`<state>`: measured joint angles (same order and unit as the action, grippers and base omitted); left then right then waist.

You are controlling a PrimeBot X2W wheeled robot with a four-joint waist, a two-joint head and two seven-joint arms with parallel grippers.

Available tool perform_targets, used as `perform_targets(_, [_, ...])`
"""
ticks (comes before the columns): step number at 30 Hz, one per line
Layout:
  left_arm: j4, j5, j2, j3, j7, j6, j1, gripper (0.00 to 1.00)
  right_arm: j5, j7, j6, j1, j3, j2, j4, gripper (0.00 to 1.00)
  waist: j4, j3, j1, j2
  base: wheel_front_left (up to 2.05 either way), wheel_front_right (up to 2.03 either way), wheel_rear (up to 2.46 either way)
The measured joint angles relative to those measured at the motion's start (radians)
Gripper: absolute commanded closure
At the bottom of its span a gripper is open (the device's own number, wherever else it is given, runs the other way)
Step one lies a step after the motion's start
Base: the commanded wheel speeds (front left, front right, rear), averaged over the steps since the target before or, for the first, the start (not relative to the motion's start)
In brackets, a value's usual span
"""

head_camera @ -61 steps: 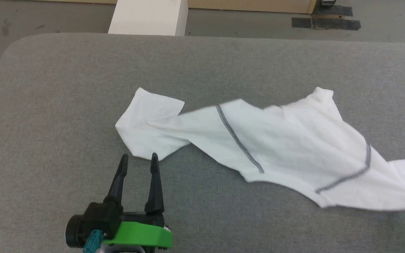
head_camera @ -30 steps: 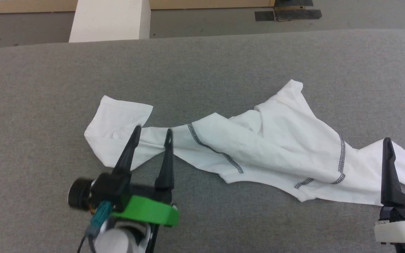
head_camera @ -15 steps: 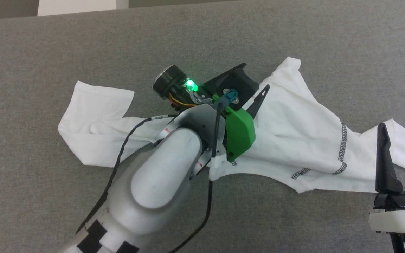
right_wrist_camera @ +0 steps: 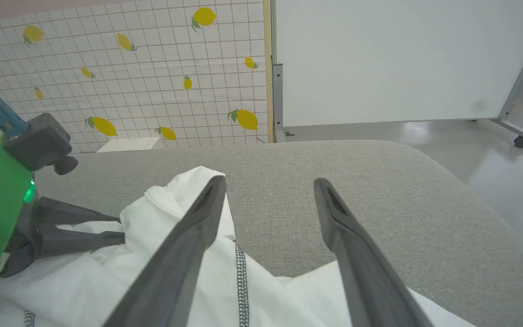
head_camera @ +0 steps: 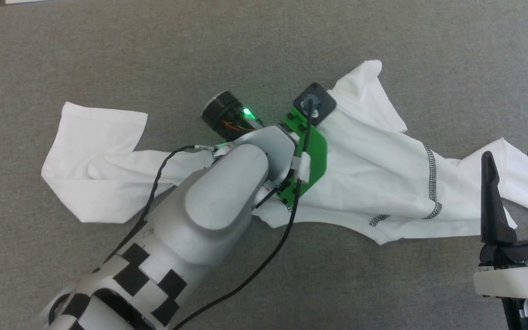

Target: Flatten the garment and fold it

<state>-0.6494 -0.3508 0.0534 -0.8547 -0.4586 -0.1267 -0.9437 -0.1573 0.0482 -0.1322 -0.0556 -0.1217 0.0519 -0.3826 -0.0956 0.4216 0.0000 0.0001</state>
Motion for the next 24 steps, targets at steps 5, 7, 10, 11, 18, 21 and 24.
perform_targets(5, [-0.024, -0.056, 0.008, -0.030, 0.041, -0.002, -0.044, 1.00, 0.000, 0.000, 0.000, 0.009, -0.004, 0.000, 0.005, 0.00, -0.010, 0.009, 0.0000, 0.0000, 0.00, 0.00, 0.00])
perform_targets(7, [-0.031, -0.064, 0.009, -0.014, 0.083, -0.004, -0.052, 1.00, -0.001, 0.000, 0.000, 0.014, -0.006, 0.000, 0.005, 0.00, -0.011, 0.007, 0.0000, 0.0000, 0.00, 0.00, 0.00])
perform_targets(10, [-0.032, -0.095, 0.016, 0.047, 0.148, 0.009, -0.081, 1.00, -0.002, 0.000, 0.000, 0.016, -0.008, 0.000, 0.005, 0.00, -0.013, 0.007, 0.0000, 0.0000, 0.00, 0.00, 0.00])
perform_targets(11, [-0.015, -0.108, 0.048, 0.101, 0.201, 0.031, -0.148, 1.00, -0.004, 0.000, 0.000, 0.017, -0.004, 0.000, 0.006, 0.00, -0.016, 0.014, 0.0000, 0.0000, 0.00, 0.00, 0.00])
perform_targets(18, [0.007, -0.059, 0.158, 0.163, 0.342, 0.111, -0.221, 1.00, -0.028, 0.015, 0.000, 0.038, 0.012, 0.000, 0.029, 0.00, -0.041, 0.045, 0.0000, 0.0000, 0.00, 0.00, 0.00])
perform_targets(21, [-0.013, -0.055, 0.176, 0.191, 0.408, 0.155, -0.221, 1.00, -0.034, 0.024, 0.000, 0.042, 0.019, 0.000, 0.044, 0.00, -0.057, 0.059, 0.0000, 0.0000, 0.00, 0.00, 0.00])
perform_targets(24, [-0.048, -0.056, 0.179, 0.203, 0.435, 0.182, -0.216, 0.00, -0.037, 0.033, 0.000, 0.050, 0.023, 0.000, 0.060, 0.00, -0.075, 0.073, 0.0000, -0.0001, 0.00, 0.00, 0.00])
